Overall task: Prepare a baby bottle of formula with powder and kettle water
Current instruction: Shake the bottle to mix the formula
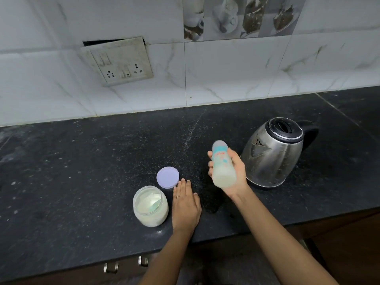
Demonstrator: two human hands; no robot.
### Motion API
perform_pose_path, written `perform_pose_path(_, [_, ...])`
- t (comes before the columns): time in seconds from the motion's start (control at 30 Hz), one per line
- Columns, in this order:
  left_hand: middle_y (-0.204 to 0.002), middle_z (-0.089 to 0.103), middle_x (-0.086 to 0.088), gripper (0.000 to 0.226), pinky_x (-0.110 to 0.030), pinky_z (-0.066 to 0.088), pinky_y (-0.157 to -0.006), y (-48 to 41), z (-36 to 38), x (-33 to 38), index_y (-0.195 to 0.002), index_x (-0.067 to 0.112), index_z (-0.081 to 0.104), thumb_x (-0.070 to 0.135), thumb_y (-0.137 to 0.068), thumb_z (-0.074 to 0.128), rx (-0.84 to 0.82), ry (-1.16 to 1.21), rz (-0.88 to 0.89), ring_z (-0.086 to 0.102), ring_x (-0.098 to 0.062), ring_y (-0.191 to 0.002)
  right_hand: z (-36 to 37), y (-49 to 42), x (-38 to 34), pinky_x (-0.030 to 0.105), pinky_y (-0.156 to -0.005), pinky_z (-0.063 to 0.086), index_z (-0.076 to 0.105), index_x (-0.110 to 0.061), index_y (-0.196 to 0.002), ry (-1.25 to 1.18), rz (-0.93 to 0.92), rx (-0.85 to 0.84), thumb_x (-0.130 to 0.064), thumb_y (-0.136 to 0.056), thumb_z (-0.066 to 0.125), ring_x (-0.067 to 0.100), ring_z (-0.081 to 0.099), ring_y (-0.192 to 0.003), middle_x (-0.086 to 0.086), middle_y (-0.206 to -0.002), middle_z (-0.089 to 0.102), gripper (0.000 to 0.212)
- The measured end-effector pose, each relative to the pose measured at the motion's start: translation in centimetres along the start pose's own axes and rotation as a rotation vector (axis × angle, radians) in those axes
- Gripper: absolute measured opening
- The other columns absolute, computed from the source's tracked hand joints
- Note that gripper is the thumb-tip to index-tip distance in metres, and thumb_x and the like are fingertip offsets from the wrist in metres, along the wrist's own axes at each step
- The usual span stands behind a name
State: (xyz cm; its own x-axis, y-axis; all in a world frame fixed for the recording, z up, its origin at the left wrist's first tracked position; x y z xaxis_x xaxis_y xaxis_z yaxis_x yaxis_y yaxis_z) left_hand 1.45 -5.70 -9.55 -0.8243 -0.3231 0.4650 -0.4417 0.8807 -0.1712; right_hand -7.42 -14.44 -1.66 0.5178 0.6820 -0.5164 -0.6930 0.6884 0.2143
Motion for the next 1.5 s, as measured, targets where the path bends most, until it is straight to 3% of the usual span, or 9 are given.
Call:
perform_pose_path(0.2, [-0.141, 0.048, -0.019, 0.058, -0.038, 0.020, -0.116, 0.0, 0.1, 0.0, -0.135, 0.000, 0.049, 0.030, -0.092, 0.026, -0.008, -0.007, 0.006, 0.040, -0.029, -0.135, 0.6, 0.7, 0.2, 0.028, -0.047, 0.050, 0.055, -0.009, -0.120, 0.080, 0.040, -0.047, -0.034, -0.063, 0.080, 0.021, 0.057, -0.057, 0.011, -0.093, 0.058, 0.067])
perform_pose_path(0.3, [-0.140, 0.049, -0.019, 0.058, -0.039, 0.021, -0.115, 0.0, 0.1, 0.0, -0.134, -0.001, 0.050, 0.030, -0.091, 0.027, -0.002, -0.006, 0.004, 0.042, -0.030, -0.134, -1.2, 0.5, -0.3, 0.030, -0.055, 0.055, 0.058, -0.008, -0.108, -0.105, -0.039, 0.162, -0.031, -0.073, 0.071, 0.021, 0.060, -0.059, 0.009, -0.090, 0.061, 0.043])
perform_pose_path(0.43, [-0.139, 0.050, -0.020, 0.056, -0.042, 0.026, -0.114, 0.0, 0.0, 0.1, -0.133, -0.001, 0.050, 0.030, -0.092, 0.028, 0.004, -0.009, 0.016, 0.043, -0.030, -0.133, 1.5, 1.0, 1.5, 0.030, -0.054, 0.051, 0.068, -0.009, -0.107, 0.022, 0.114, -0.030, -0.032, -0.063, 0.081, 0.020, 0.055, -0.061, 0.009, -0.090, 0.058, 0.051])
perform_pose_path(0.53, [-0.138, 0.051, -0.020, 0.055, -0.043, 0.029, -0.113, 0.1, 0.0, 0.0, -0.132, -0.002, 0.051, 0.029, -0.091, 0.029, 0.014, -0.019, 0.018, 0.044, -0.030, -0.132, 1.8, 1.1, 1.5, 0.037, -0.063, 0.057, 0.056, -0.002, -0.114, -0.077, 0.095, 0.063, -0.033, -0.070, 0.074, 0.023, 0.062, -0.070, 0.012, -0.091, 0.058, 0.056])
perform_pose_path(0.73, [-0.137, 0.052, -0.021, 0.056, -0.043, 0.027, -0.113, -0.1, -0.2, 0.2, -0.131, -0.002, 0.052, 0.028, -0.090, 0.029, 0.022, -0.004, 0.009, 0.046, -0.031, -0.130, 3.1, 1.1, 1.0, 0.056, -0.079, 0.053, 0.036, -0.004, -0.141, -0.132, 0.107, -0.047, -0.011, -0.065, 0.073, 0.045, 0.058, -0.112, 0.030, -0.131, 0.053, 0.084])
perform_pose_path(0.9, [-0.140, 0.049, -0.019, 0.057, -0.041, 0.025, -0.115, 0.0, 0.0, 0.0, -0.134, 0.000, 0.050, 0.030, -0.091, 0.027, 0.007, -0.010, 0.011, 0.042, -0.030, -0.134, 4.5, 1.0, 0.3, 0.028, -0.057, 0.051, 0.051, -0.001, -0.117, -0.169, 0.072, -0.155, -0.028, -0.053, 0.087, 0.019, 0.060, -0.072, 0.013, -0.100, 0.062, 0.078])
perform_pose_path(1.03, [-0.140, 0.049, -0.019, 0.056, -0.039, 0.024, -0.116, 0.0, 0.2, -0.1, -0.134, 0.000, 0.050, 0.029, -0.092, 0.028, 0.005, -0.015, 0.010, 0.042, -0.029, -0.134, 3.8, 0.5, -0.4, 0.043, -0.070, 0.057, 0.044, -0.002, -0.128, -0.544, 0.097, -0.116, -0.011, -0.061, 0.085, 0.027, 0.061, -0.087, 0.019, -0.108, 0.055, 0.079])
perform_pose_path(1.2, [-0.141, 0.048, -0.018, 0.057, -0.038, 0.021, -0.116, 0.1, 0.2, 0.0, -0.135, 0.000, 0.049, 0.030, -0.092, 0.026, 0.004, -0.014, 0.015, 0.040, -0.028, -0.135, 4.1, 1.5, -0.1, 0.033, -0.065, 0.055, 0.034, -0.004, -0.130, -0.048, 0.091, -0.276, -0.020, -0.075, 0.074, 0.025, 0.061, -0.081, 0.018, -0.111, 0.055, 0.070])
perform_pose_path(1.5, [-0.143, 0.046, -0.018, 0.059, -0.037, 0.019, -0.117, 0.0, 0.0, 0.0, -0.136, 0.000, 0.048, 0.031, -0.092, 0.025, 0.002, -0.012, 0.017, 0.038, -0.027, -0.137, 2.3, 0.5, 0.2, 0.032, -0.063, 0.055, 0.041, -0.001, -0.125, -0.122, 0.021, -0.102, -0.021, -0.060, 0.086, 0.021, 0.062, -0.075, 0.014, -0.103, 0.061, 0.082])
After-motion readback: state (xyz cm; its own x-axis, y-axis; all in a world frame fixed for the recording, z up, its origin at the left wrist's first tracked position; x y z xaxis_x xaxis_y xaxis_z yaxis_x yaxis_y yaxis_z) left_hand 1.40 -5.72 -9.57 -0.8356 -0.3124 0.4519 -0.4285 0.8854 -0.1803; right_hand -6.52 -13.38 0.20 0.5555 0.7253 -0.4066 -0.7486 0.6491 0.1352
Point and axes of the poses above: each hand's wrist, its own y-axis away from the middle knuckle, its own z-axis out of the palm, x = y × z, the point moved 9 cm from there along -y, towards the middle knuckle
